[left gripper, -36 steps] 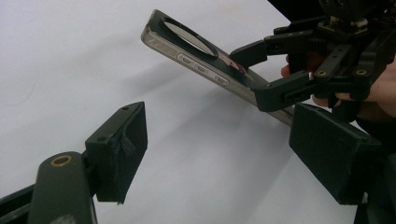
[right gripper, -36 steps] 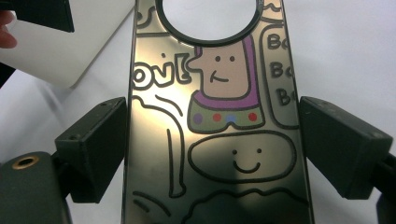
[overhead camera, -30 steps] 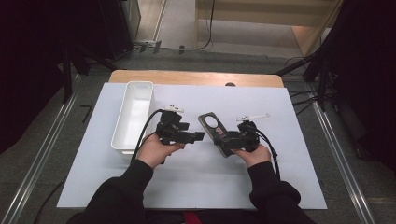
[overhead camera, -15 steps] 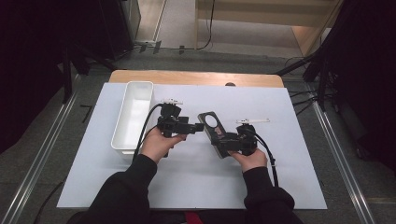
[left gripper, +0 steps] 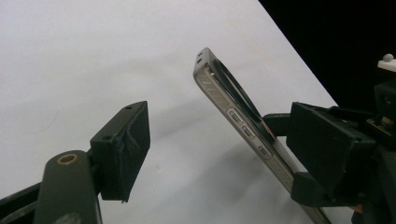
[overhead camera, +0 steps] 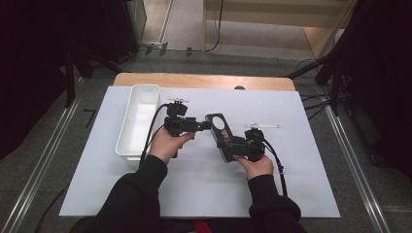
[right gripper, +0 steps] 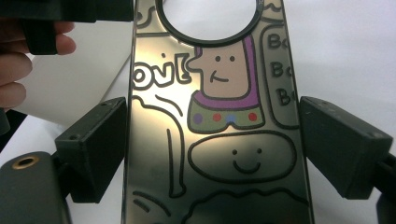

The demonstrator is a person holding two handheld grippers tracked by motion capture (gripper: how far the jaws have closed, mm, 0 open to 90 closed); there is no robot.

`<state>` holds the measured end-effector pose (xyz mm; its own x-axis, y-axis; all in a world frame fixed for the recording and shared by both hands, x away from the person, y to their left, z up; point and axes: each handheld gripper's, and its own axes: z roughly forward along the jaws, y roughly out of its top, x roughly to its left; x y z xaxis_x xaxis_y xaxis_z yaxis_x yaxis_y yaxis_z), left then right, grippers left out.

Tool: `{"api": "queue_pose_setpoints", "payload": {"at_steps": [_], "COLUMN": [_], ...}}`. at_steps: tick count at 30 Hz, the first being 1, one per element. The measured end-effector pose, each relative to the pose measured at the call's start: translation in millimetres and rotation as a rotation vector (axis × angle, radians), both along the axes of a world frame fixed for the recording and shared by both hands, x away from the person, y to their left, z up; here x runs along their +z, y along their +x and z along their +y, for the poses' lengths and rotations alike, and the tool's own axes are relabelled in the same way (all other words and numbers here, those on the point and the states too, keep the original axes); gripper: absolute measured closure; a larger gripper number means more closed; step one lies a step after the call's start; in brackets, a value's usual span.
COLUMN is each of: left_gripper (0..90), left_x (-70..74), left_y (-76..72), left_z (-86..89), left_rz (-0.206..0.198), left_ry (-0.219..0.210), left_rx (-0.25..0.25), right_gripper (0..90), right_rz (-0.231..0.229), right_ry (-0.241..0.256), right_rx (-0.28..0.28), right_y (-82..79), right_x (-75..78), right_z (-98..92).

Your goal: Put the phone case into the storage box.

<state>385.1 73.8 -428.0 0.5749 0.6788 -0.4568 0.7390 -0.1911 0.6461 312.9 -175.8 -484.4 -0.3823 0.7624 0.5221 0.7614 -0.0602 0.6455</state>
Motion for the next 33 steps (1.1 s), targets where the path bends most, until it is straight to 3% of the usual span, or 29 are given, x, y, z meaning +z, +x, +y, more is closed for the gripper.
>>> {"api": "queue_pose_setpoints", "payload": {"at_steps": [33], "left_gripper": [29.0], "left_x": [5.4], "left_y": [20.7], "left_z": [-21.7], "left_rz": [0.061], "left_ry": [0.001], "left_rx": [0.087], "right_gripper": [11.0], "right_rz": [-0.033], "right_ry": [0.110], "right_rx": [-0.097], "right_y": [-8.0], "right_x": [-5.7], "right_z": [14.6]}}
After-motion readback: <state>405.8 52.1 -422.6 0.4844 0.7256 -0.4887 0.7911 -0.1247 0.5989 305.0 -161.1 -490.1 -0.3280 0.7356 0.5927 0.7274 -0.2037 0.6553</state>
